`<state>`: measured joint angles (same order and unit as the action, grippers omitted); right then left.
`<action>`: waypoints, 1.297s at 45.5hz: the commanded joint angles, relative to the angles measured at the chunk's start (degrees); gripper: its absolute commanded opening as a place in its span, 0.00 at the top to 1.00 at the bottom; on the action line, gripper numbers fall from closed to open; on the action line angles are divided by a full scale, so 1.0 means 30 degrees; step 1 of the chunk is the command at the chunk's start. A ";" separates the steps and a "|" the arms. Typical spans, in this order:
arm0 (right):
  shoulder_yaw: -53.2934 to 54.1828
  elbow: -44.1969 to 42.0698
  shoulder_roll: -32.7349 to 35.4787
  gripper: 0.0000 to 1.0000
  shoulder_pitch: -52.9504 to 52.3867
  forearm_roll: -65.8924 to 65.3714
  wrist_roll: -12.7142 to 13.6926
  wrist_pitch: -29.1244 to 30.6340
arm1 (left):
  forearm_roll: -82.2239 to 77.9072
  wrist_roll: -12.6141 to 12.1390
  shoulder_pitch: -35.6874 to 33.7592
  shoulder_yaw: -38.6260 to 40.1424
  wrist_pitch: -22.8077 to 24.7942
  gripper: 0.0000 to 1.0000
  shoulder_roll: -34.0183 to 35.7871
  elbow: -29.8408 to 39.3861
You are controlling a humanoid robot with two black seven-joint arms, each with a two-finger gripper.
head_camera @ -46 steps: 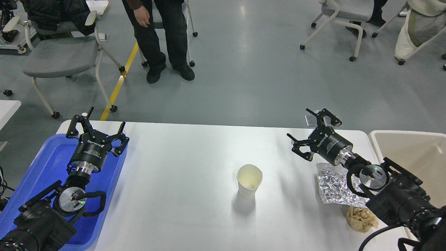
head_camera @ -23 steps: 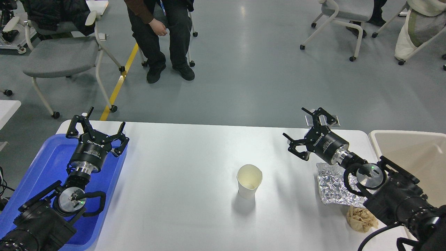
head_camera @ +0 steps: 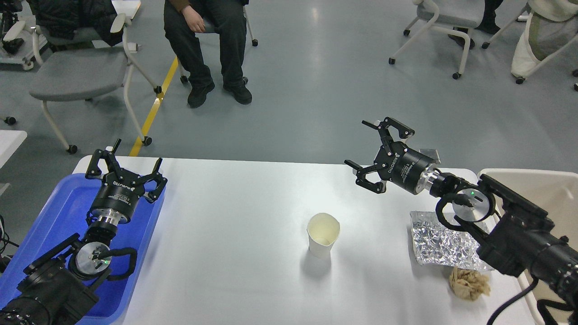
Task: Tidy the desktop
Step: 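Raise the right gripper and swing it toward the paper cup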
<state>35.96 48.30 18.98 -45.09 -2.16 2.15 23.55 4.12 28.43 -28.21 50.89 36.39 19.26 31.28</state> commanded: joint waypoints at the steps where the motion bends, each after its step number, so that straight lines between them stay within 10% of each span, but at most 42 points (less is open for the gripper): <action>1: -0.0063 0.5811 0.2315 0.00 -0.0263 -0.2969 0.0191 -0.2372 | 0.0002 -0.0013 0.0000 -0.0001 0.0000 0.00 -0.0005 0.0005; 34: -1.3417 1.1497 0.6390 0.00 -1.0836 -0.5195 0.0953 -0.2988 | 0.0002 -0.0013 -0.0029 -0.0031 0.0058 0.00 -0.0005 0.0005; 59: -2.1712 0.7779 -0.0904 0.00 -1.4327 -1.1289 0.0924 -0.3691 | 0.0002 -0.0013 0.0000 -0.0060 0.0088 0.00 -0.0005 0.0005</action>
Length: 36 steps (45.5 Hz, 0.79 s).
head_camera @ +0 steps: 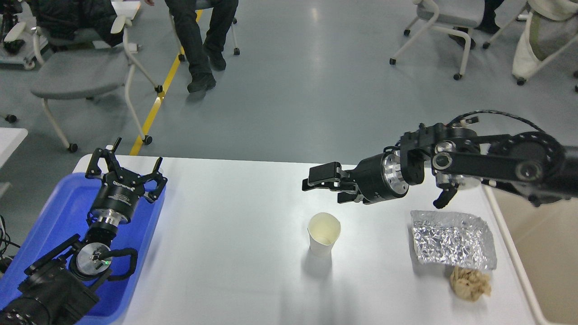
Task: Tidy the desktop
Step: 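Raise the right gripper and swing it toward the paper cup, then lower the right gripper onto the paper cup rim and close it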
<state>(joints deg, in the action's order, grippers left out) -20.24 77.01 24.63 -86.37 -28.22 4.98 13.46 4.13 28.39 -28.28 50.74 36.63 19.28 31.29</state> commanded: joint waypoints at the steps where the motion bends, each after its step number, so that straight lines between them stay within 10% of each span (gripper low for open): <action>1: -0.3038 -0.2054 -0.2934 0.00 -0.0362 -0.2809 -0.0019 -0.0325 | 0.0001 -0.0001 0.0023 -0.0009 0.0006 0.00 0.0020 -0.0001; 36: -0.3097 -0.5689 -0.3727 0.00 0.3388 -0.5800 -0.0195 -0.0676 | 0.0001 -0.0001 0.0023 -0.0009 0.0006 0.00 0.0020 -0.0001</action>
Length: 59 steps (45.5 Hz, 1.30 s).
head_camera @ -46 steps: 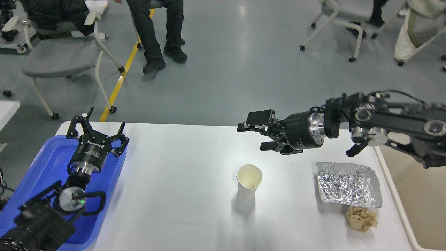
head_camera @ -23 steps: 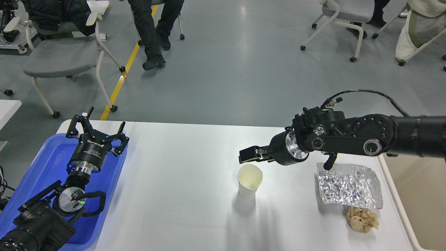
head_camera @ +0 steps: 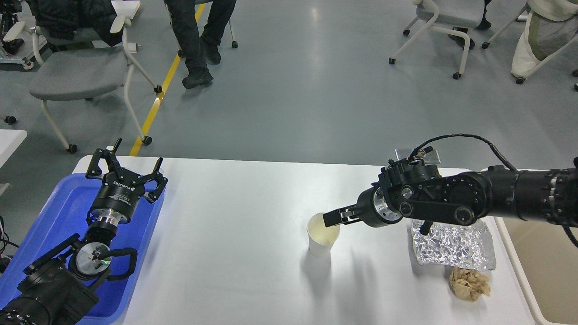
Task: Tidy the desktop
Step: 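Lower the right gripper onto the paper cup rim and close it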
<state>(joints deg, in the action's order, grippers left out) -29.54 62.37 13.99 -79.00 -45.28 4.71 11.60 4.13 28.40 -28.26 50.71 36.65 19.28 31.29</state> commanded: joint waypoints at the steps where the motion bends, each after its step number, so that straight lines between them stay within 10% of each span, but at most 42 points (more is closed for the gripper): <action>1: 0.0003 -0.0839 -0.0179 0.00 0.1018 -0.0113 -0.0134 -0.0086 | 0.0001 -0.0003 0.0015 0.0000 0.0001 0.00 -0.0011 0.0001; 30: 0.0471 -0.1981 -0.1233 0.08 0.2718 0.0180 -0.0515 -0.1813 | 0.0001 -0.0003 0.0015 0.0000 0.0001 0.00 0.0018 0.0001; 38: 0.0501 -0.2040 -0.1322 0.25 0.3011 0.0209 -0.0749 -0.2019 | 0.0001 -0.0003 0.0015 0.0000 0.0001 0.00 -0.0011 0.0001; 53: 0.0472 -0.2040 -0.1322 0.98 0.3070 0.0180 -0.0837 -0.2049 | 0.0001 -0.0003 0.0015 0.0000 0.0001 0.00 0.0018 0.0001; 59: 0.0501 -0.1982 -0.1088 1.00 0.2807 0.0296 -0.0837 -0.2049 | 0.0001 0.0026 0.0015 0.0000 0.0001 0.00 -0.0011 0.0001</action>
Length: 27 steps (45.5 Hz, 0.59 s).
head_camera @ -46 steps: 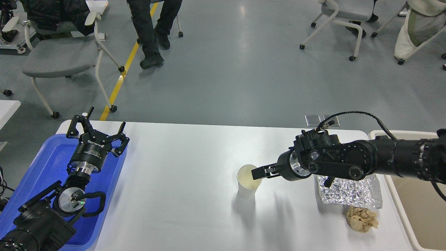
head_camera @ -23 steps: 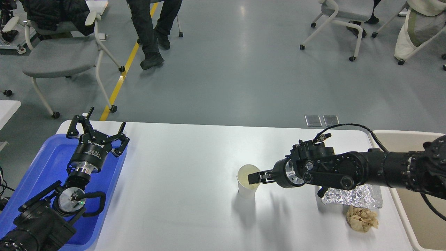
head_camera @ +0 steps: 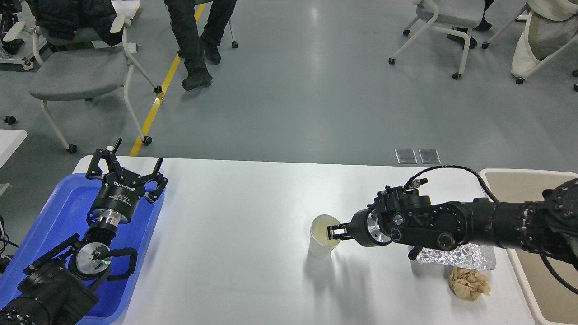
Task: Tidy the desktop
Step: 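Lower the right gripper onto the paper cup rim and close it, then lift the paper cup with the right gripper and carry it toward the bin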
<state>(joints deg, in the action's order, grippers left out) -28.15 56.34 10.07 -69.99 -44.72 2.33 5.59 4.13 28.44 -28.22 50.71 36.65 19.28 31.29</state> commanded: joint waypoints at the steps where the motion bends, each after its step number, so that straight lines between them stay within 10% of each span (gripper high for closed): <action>1: 0.0037 0.0085 0.0333 1.00 -0.0252 0.0140 -0.0043 -0.0047 | 0.0000 -0.0016 0.0001 0.0000 0.0000 0.00 0.0020 0.0000; 27: -0.0138 0.8667 0.8036 1.00 -0.7572 0.3830 -0.0014 0.1211 | 0.0000 -0.0016 0.0001 0.0000 0.0000 0.00 0.0020 0.0000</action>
<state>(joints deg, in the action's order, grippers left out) -28.08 70.34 23.11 -81.31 -38.01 2.21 6.95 4.14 28.39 -28.23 50.71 36.66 19.28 31.29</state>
